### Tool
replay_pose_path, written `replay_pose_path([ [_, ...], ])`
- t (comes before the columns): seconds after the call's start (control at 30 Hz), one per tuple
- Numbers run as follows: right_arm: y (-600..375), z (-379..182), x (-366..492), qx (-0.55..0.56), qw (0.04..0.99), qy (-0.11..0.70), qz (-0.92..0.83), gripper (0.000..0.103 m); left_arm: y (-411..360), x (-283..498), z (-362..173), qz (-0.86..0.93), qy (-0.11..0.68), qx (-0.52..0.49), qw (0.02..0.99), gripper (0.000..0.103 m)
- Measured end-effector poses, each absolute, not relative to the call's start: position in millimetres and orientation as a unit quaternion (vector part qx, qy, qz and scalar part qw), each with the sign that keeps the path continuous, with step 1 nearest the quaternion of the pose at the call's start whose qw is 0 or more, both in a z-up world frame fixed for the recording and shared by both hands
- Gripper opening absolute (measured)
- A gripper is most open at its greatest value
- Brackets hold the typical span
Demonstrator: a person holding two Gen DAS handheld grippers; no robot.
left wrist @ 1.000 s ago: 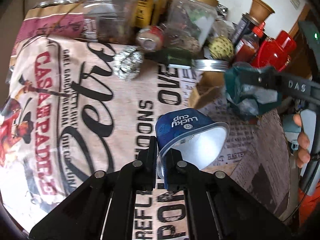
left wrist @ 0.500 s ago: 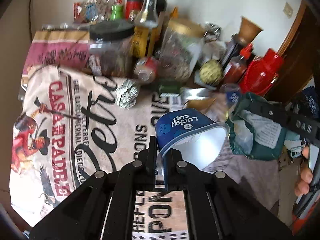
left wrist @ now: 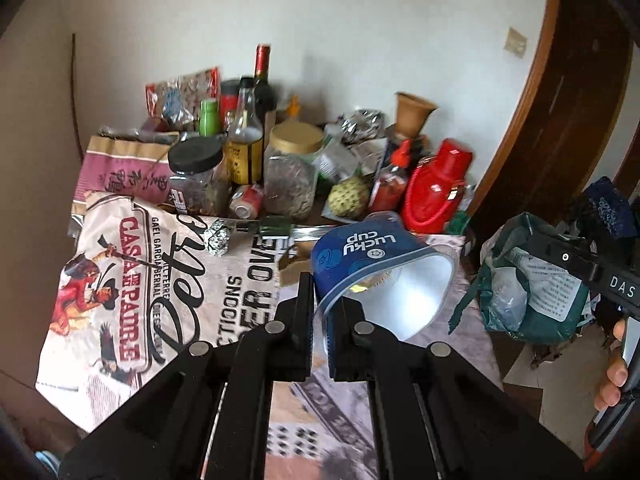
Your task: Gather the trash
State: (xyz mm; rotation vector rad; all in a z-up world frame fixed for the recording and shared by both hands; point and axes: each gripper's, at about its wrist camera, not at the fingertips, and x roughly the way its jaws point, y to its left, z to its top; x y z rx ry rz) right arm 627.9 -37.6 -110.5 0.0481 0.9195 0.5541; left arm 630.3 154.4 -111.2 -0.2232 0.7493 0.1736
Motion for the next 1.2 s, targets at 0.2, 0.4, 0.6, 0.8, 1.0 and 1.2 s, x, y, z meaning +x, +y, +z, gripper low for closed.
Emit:
replay_pose_path([
  [0.2,-85,-79,591,0.018,0.873,0.402,0.276,0.011,103,579,-81,0.097,0.335,-0.114,0.931,0.004],
  [0.4,-118,-54,558,0.001,0.884,0.375,0.279,0.011,71,540,-55,0.097,0.313,-0.093,0.94,0.004],
  [0.6,-132,-38,520,0.023,0.893,0.355,0.276,0.011,53,506,-41,0.082,0.298,-0.077,0.948,0.004],
  [0.8,-127,-31,473,0.034,0.9,0.346,0.263,0.011,54,463,-33,0.051,0.284,-0.067,0.955,0.004],
  [1.0,-113,-23,414,0.039,0.909,0.339,0.24,0.011,73,401,-35,0.024,0.286,-0.055,0.956,0.004],
  [1.2,-91,-23,353,0.048,0.911,0.34,0.23,0.011,102,331,-43,0.018,0.289,-0.055,0.956,0.004],
])
